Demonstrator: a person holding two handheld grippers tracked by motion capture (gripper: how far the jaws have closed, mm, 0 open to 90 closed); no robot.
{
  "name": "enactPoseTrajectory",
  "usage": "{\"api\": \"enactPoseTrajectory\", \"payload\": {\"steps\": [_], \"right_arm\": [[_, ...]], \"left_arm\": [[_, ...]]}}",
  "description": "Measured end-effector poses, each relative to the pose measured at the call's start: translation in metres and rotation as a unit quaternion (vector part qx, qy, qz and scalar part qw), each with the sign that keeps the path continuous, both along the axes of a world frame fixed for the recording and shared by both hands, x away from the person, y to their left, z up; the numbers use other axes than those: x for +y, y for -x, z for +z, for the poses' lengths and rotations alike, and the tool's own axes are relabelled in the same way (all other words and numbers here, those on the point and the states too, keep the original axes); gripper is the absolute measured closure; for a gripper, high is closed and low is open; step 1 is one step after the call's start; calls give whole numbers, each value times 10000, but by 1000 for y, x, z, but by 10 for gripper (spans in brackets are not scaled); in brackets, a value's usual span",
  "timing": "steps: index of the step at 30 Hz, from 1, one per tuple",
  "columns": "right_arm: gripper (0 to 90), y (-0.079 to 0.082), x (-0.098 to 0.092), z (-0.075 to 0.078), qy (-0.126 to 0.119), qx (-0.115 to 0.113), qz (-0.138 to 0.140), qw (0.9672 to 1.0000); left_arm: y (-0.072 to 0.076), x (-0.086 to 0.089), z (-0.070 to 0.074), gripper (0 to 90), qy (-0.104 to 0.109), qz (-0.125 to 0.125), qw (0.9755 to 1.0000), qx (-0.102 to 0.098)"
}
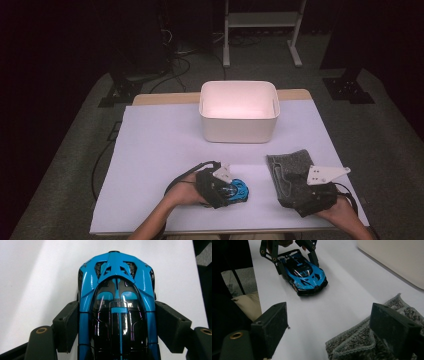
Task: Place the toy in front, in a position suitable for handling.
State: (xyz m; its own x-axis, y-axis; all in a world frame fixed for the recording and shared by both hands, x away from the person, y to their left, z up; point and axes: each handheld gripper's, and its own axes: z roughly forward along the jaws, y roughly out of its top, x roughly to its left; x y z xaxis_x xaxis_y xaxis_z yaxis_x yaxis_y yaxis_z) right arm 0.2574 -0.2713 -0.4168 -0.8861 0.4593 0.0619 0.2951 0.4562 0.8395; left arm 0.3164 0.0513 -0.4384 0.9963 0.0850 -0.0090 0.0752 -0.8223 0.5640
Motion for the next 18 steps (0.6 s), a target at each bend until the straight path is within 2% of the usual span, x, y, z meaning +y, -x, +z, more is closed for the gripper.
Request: {"api": "enactPoseTrajectory", "payload": {"steps": [18], "right_arm": [[138, -1, 1, -1, 35, 24, 23, 10000]], "left_arm": [[-2, 3, -1, 255, 54, 78, 9999, 112]]}}
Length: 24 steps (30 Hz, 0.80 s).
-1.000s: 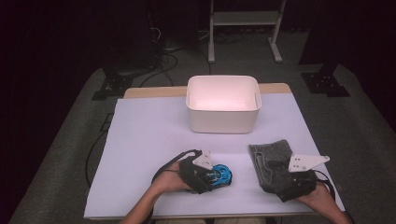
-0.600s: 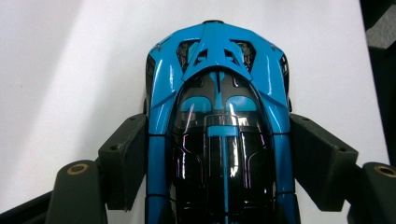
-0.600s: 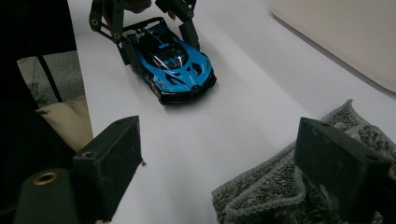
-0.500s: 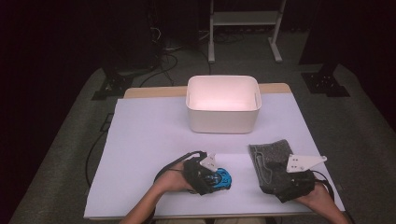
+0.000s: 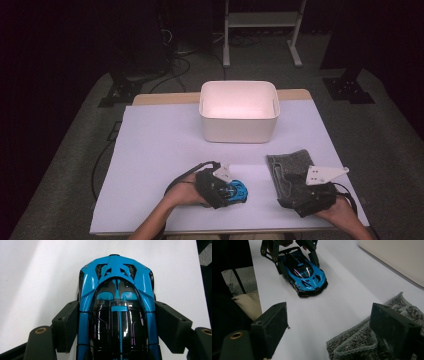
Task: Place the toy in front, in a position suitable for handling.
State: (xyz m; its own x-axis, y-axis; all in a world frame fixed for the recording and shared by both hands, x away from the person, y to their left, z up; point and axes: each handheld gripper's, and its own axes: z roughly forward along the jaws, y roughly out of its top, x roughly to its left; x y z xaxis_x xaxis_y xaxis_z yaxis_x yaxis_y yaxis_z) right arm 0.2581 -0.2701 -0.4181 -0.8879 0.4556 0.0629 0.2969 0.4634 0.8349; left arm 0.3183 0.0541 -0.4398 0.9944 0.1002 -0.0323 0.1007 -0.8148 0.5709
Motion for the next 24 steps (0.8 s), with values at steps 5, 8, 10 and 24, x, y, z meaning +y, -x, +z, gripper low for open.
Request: {"api": "enactPoseTrajectory", "payload": {"steps": [5, 8, 10, 24], "right_arm": [[138, -1, 0, -1, -2, 23, -7, 10000], [138, -1, 0, 0, -7, 12, -4, 10000], [138, -1, 0, 0, -8, 15, -8, 10000], [138, 0, 1, 0, -9, 8, -5, 10000]], "left_arm": [[-3, 3, 5, 239, 295, 57, 9994, 156], [-3, 6, 11, 238, 385, 66, 9992, 98], [-3, 8, 15, 217, 414, 138, 9990, 6], [11, 46, 15, 129, 622, 421, 9971, -106]]}}
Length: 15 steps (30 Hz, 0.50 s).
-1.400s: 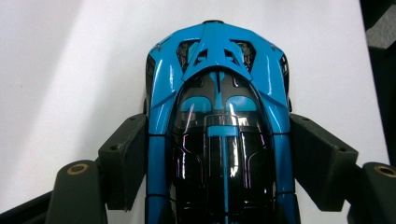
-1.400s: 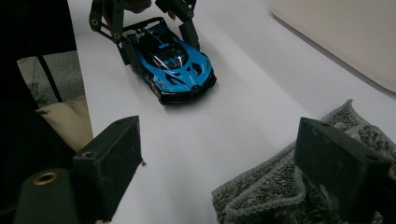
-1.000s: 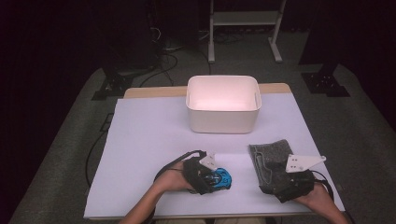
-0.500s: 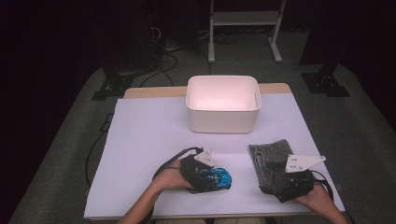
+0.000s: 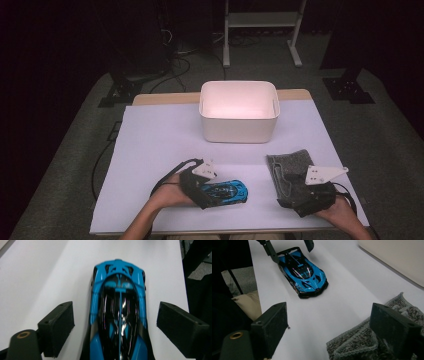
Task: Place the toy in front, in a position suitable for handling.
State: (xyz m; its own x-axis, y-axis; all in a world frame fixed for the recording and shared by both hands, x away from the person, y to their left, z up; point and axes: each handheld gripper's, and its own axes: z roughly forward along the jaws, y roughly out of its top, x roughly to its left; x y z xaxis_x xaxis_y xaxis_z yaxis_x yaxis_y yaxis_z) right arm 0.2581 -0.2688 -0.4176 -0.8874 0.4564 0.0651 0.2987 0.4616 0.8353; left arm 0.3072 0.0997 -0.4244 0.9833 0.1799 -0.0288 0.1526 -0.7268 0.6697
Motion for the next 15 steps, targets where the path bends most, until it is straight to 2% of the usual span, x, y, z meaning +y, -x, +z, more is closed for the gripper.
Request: {"api": "enactPoseTrajectory", "payload": {"steps": [5, 10, 15], "right_arm": [[138, -1, 1, -1, 10, 30, 7, 10000], [138, 0, 2, -1, 25, 18, 36, 10000], [138, 0, 2, -1, 28, 25, 36, 10000]], "left_arm": [[3, 11, -8, 116, 248, 135, 9996, 24], [4, 14, -14, 113, 520, 192, 9984, -52], [6, 11, -20, 113, 491, 136, 9987, -80]]}}
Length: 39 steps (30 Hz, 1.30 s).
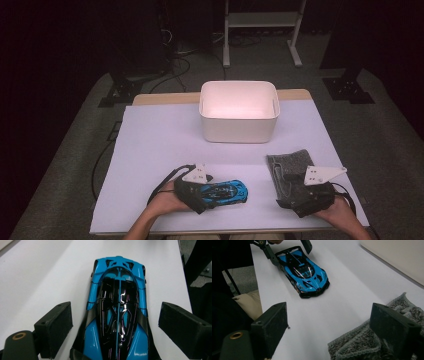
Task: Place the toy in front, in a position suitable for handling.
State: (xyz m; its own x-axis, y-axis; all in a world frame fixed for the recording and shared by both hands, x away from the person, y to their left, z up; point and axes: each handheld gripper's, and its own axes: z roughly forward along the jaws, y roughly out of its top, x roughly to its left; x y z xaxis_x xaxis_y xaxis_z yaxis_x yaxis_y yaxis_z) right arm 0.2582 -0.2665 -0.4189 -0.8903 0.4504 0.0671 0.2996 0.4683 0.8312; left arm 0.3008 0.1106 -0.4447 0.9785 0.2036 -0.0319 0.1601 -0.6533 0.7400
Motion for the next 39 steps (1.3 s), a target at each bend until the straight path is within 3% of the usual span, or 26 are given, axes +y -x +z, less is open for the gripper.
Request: {"api": "enactPoseTrajectory", "payload": {"steps": [8, 12, 21, 23, 25, 26, 33, 39], "right_arm": [[138, 0, 0, -1, 17, 12, 16, 10000], [138, 0, 0, -1, 15, 18, 26, 10000], [138, 0, 2, -1, 28, 18, 65, 10000], [138, 0, 2, -2, 32, 28, 74, 10000], [138, 0, 3, -2, 31, 23, 82, 10000], [138, 0, 3, -2, 37, 22, 82, 10000], [138, 0, 3, -1, 26, 9, 66, 10000], [138, -1, 1, -1, 24, 1, 15, 10000]], "left_arm": [[0, -2, -12, 104, -158, 29, 9999, 26], [-2, -2, -15, 104, -94, 72, 9999, 89], [-2, -2, -18, 99, -40, 76, 10000, 14], [-2, -2, -17, 134, -97, 57, 9999, -130], [-2, -1, -16, 166, -99, -69, 9998, -131], [-1, -1, -15, 227, -114, -117, 9998, -141], [-5, 1, -14, 240, -109, -250, 9996, -59], [-6, 4, -10, 241, -73, -327, 9993, -134]]}}
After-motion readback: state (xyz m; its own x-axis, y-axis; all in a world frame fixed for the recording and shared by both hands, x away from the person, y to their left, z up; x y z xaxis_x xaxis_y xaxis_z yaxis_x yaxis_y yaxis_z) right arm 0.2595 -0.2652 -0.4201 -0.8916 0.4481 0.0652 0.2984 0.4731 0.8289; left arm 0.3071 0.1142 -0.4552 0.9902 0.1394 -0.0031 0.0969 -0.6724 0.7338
